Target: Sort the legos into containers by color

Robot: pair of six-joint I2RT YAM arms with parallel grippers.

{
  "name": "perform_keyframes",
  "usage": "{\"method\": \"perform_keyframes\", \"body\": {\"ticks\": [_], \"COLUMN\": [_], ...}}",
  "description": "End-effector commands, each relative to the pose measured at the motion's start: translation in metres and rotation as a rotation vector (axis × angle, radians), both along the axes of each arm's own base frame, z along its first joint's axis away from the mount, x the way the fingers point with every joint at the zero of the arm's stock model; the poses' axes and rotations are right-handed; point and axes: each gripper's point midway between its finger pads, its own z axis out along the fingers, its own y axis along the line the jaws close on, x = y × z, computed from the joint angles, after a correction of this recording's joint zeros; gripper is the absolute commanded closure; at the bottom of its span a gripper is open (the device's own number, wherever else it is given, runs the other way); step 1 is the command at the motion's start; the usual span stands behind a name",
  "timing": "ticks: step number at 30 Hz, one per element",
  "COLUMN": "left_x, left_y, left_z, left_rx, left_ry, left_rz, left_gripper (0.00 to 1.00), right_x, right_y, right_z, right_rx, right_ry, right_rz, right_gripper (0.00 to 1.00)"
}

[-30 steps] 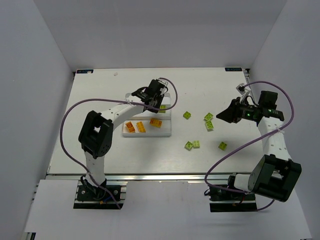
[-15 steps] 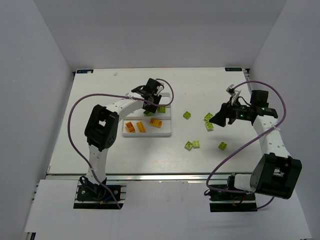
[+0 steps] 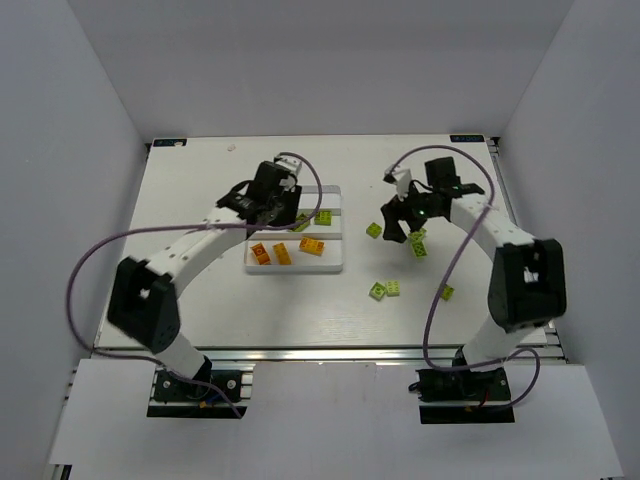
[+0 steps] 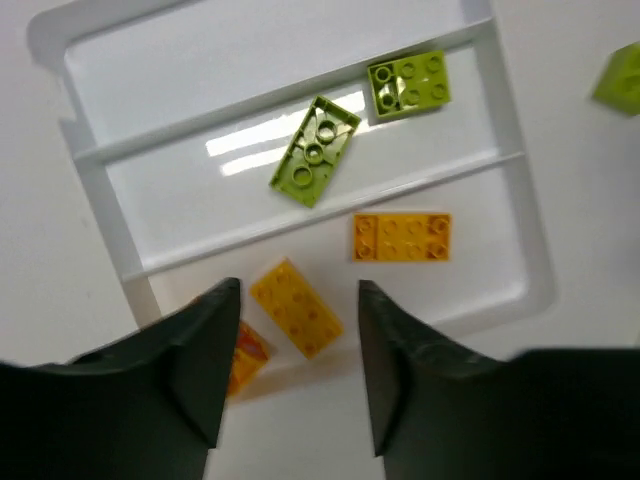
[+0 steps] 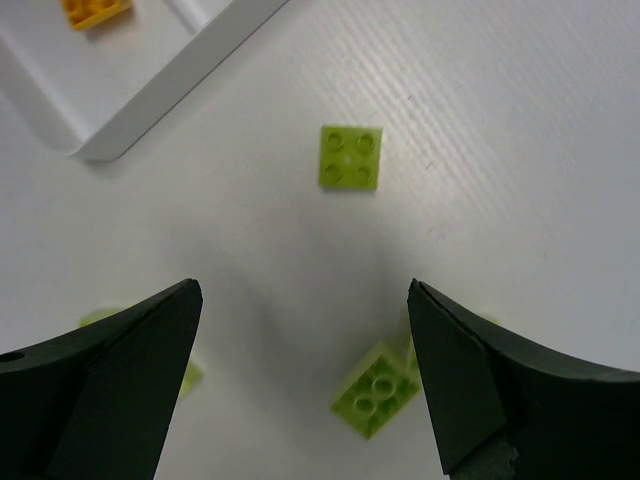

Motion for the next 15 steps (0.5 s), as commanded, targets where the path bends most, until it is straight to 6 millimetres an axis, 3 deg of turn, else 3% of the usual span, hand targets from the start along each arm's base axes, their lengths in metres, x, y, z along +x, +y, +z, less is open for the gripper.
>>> {"method": "perform_keyframes", "body": {"ticks": [1, 2, 3, 4, 5, 6, 7, 8, 15], "left_x": [-0.023, -0.033, -0.043, -0.048, -0.057, -0.059, -0.067, -0.072, -0.080], "left_y": [0.002, 0.008, 0.015, 0.021, 0.028, 0.035, 0.042, 0.047, 0.059], "left_z": [0.059, 0.081, 0.076, 0.080, 0.095, 0.098, 0.086, 0.094, 0.083], "left_rx": [-0.173, -0.206, -0.198, -0.203, -0.223, -0.220, -0.202, -0.209, -0.160], "left_ry": [-0.143, -0.191, -0.185, -0.201, -0.251, -0.281, -0.272, -0.306, -0.301], "left_rz": [0.006, 0.005, 0.012, 0.024, 0.029, 0.044, 0.050, 0.053, 0.058], "left_gripper": [0.46, 0.49, 0.49, 0.47, 0.37, 0.32, 0.29, 0.25, 0.22], "right_x": [0.047, 0.059, 0.063, 0.068, 0.079, 0.082, 0.086, 0.088, 0.088], "right_y": [0.007, 0.014, 0.019, 0.017, 0.022, 0.028, 0.028, 0.032, 0.051], "right_z": [-0.018, -0.012, -0.029, -0.034, -0.027, -0.039, -0.041, -0.043, -0.070], "right_rx": [-0.159, -0.168, -0.195, -0.221, -0.223, -0.242, -0.256, -0.262, -0.305], "right_ry": [-0.063, -0.086, -0.051, -0.045, -0.068, -0.050, -0.050, -0.044, 0.027], "right_rz": [-0.048, -0.044, -0.039, -0.045, -0.048, -0.037, -0.041, -0.035, 0.002], "right_gripper": [0.11, 0.11, 0.11, 0.11, 0.11, 0.11, 0.11, 0.11, 0.13]}}
